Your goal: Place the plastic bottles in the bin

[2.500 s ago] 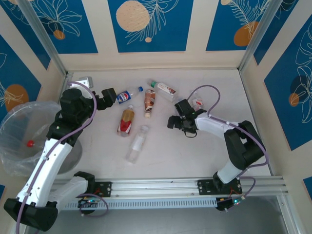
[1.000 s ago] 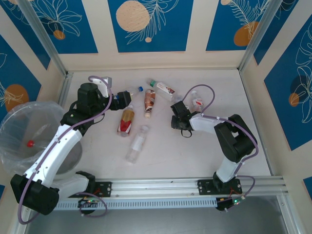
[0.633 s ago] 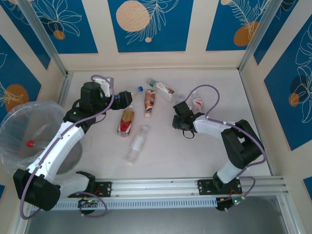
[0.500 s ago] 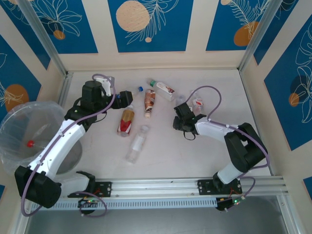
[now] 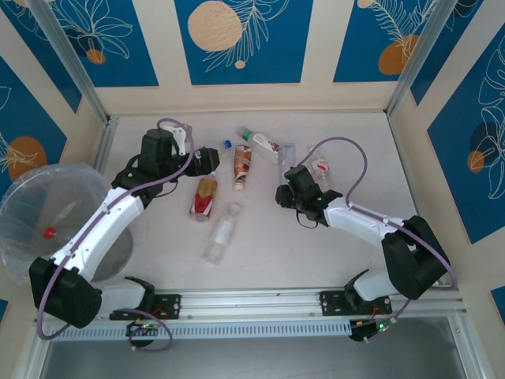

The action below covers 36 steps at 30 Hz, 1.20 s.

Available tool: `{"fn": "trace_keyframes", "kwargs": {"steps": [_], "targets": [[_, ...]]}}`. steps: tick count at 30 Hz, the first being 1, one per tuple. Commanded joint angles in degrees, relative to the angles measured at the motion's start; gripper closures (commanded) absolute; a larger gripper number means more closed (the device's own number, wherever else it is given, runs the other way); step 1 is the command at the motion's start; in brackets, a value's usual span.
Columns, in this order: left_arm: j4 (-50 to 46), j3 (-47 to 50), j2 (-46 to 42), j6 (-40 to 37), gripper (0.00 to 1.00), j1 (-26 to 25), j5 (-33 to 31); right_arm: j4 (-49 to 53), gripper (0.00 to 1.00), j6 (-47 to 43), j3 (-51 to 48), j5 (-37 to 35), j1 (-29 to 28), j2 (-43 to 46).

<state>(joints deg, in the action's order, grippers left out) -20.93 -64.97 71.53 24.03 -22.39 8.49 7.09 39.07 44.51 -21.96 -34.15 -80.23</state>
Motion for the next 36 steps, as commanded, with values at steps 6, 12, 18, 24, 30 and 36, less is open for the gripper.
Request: {"fn": "trace_keyframes", "kwargs": {"steps": [6,12,18,24,30,36], "targets": [[-0.4,-3.4,1.7,0.4,0.01,-1.2,3.9,-15.0,1.00,-1.8,-3.3,13.3,-0.9,3.8],[0.8,-3.7,2.9,0.3,0.01,-1.2,9.4,-21.3,1.00,-1.9,-4.0,16.6,-2.7,2.0],[6.0,-1.6,4.9,4.2,0.01,-1.2,15.0,-30.0,1.00,-0.3,-3.6,24.5,-3.5,-1.4],[14.0,0.8,7.1,9.5,0.01,-1.2,22.3,-34.3,1.00,-1.6,-0.8,29.7,-5.2,-4.2],[14.4,1.9,7.4,11.4,0.01,-1.0,17.8,-34.6,1.00,-1.3,2.1,33.3,-7.0,-4.9],[18.7,3.4,6.3,12.8,0.01,-0.7,16.1,-35.1,1.00,-1.8,2.9,34.2,-9.4,-5.5]]}}
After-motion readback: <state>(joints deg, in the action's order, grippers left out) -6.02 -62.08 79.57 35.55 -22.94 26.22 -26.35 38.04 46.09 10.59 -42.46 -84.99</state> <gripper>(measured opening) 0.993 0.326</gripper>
